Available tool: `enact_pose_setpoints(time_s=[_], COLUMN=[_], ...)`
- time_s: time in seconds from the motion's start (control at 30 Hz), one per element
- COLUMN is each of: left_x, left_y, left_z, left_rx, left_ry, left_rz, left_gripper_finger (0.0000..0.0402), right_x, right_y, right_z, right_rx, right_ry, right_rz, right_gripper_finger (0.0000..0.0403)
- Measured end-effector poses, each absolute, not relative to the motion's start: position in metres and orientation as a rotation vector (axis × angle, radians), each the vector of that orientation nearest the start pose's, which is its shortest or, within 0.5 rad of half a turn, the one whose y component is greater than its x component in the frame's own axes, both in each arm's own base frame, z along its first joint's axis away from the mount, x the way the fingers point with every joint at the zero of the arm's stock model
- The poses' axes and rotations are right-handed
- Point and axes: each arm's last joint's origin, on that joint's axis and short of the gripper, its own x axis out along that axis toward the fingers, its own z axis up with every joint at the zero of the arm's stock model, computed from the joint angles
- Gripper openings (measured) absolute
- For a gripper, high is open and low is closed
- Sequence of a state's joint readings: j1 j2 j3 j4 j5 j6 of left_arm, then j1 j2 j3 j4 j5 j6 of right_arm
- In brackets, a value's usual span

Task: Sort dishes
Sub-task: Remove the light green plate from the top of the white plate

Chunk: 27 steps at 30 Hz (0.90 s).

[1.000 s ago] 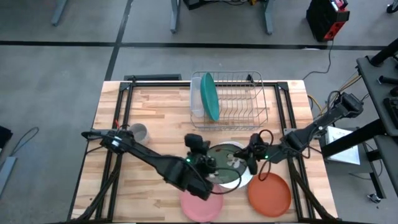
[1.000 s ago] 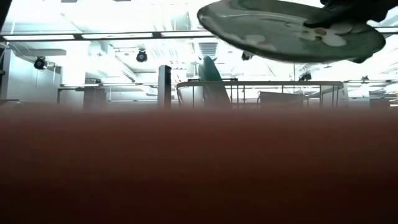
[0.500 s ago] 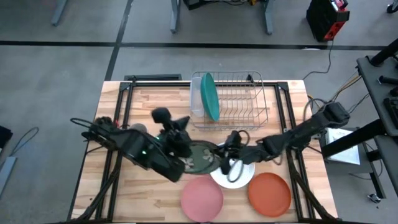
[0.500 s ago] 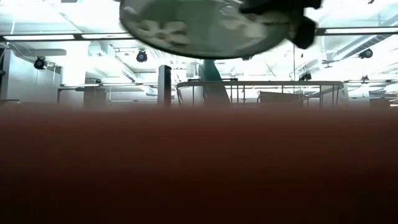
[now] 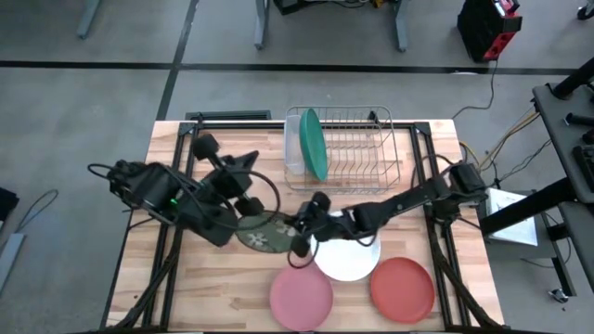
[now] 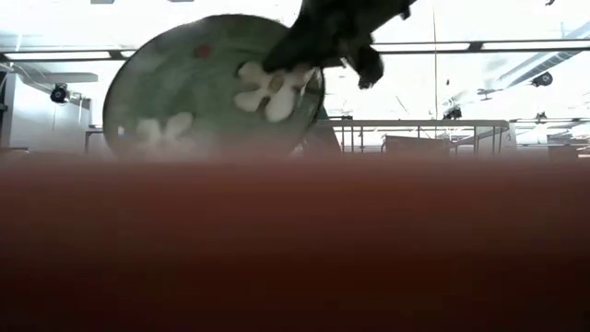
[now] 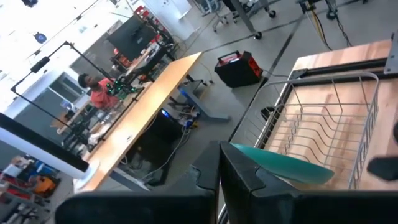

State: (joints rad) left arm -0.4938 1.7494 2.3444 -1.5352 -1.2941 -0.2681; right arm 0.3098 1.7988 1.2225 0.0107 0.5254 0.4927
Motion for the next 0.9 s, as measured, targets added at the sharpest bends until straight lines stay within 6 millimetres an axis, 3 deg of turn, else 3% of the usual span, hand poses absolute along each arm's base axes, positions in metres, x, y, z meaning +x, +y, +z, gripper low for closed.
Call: enact_pose_setpoints(time_s=[0.2,0.53,0.9], left_x=[0.246,0.241,0.241], left_y=[-0.101,-0.098,-0.098], left_z=[0.5,0.501,0.5], left_rx=[0.466,0.483,0.495], left_ry=[0.464,0.477,0.483], left_rz=[0.805,0.803,0.806], left_gripper_finger=[0.0,0.0,0.0], right_x=[0.404,0.426,0.434], right_y=[0.1,0.086,0.08], right_z=[0.214,0.195,0.179], right_rx=[0.287,0.333,0.34], right_ry=[0.519,0.552,0.595], right_rz=[-0.249,-0.225,-0.236], right_gripper_finger=[0.0002,0.0001,0.0031])
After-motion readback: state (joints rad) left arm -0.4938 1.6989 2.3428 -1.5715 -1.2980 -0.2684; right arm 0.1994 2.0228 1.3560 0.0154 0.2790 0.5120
